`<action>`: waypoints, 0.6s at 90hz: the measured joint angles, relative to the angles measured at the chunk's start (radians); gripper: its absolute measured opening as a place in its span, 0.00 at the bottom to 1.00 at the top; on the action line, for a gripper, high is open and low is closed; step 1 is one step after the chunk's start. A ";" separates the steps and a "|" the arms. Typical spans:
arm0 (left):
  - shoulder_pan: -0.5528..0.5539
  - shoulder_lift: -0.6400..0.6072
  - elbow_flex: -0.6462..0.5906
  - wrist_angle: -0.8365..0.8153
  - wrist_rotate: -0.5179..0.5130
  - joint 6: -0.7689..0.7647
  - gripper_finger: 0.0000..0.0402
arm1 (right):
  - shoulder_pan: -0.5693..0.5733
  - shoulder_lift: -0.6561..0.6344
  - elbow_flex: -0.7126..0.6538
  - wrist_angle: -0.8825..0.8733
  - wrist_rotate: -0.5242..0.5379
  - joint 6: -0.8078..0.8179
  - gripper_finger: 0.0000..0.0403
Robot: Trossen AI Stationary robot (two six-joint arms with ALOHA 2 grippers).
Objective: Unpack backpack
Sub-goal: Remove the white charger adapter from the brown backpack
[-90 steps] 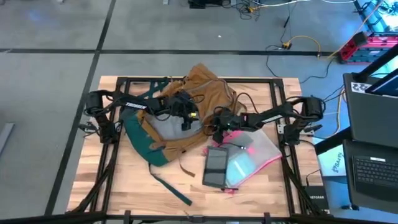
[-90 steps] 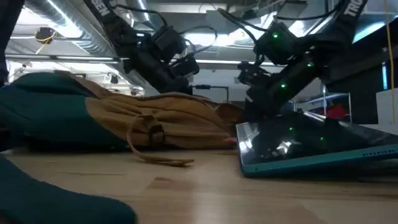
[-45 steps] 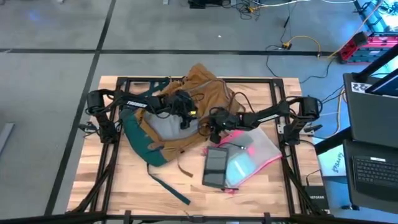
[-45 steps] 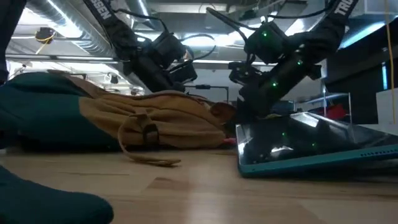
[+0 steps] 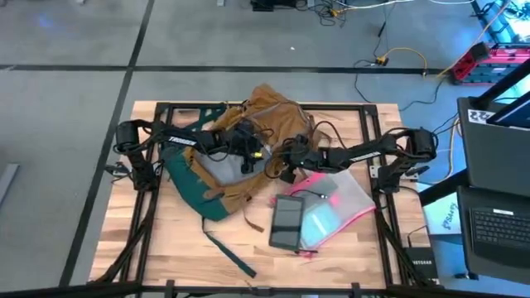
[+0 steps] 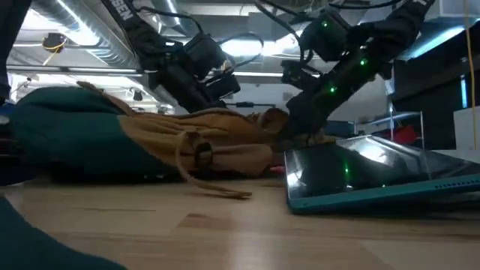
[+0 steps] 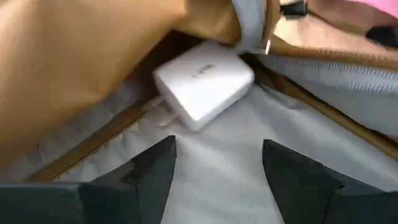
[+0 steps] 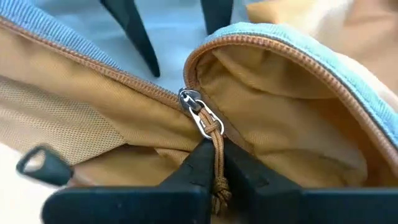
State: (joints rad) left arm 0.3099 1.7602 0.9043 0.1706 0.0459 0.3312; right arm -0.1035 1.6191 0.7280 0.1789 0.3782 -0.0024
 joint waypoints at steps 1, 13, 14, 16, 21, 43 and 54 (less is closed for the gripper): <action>0.000 0.000 0.000 0.001 -0.002 0.001 0.56 | 0.000 -0.003 0.000 -0.001 0.004 -0.001 0.02; 0.000 0.000 0.000 0.010 -0.030 0.018 0.56 | 0.000 -0.032 0.000 -0.021 0.050 -0.007 0.02; 0.000 0.000 0.000 0.011 -0.035 0.020 0.56 | -0.001 -0.033 0.000 -0.024 0.053 -0.007 0.02; 0.000 0.000 0.000 0.013 -0.042 0.024 0.56 | -0.001 -0.034 0.000 -0.028 0.059 -0.007 0.02; 0.000 0.000 0.000 0.021 -0.064 0.039 0.56 | -0.002 -0.036 0.000 -0.040 0.064 -0.007 0.02; -0.003 -0.001 0.008 0.052 -0.083 0.102 0.56 | 0.005 -0.038 0.000 -0.068 -0.043 0.049 0.02; -0.014 -0.001 0.021 0.051 -0.065 0.142 0.56 | 0.028 -0.038 0.000 -0.068 -0.058 0.055 0.01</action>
State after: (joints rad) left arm 0.2955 1.7596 0.9257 0.2215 -0.0195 0.4730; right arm -0.0759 1.5806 0.7280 0.1106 0.3202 0.0525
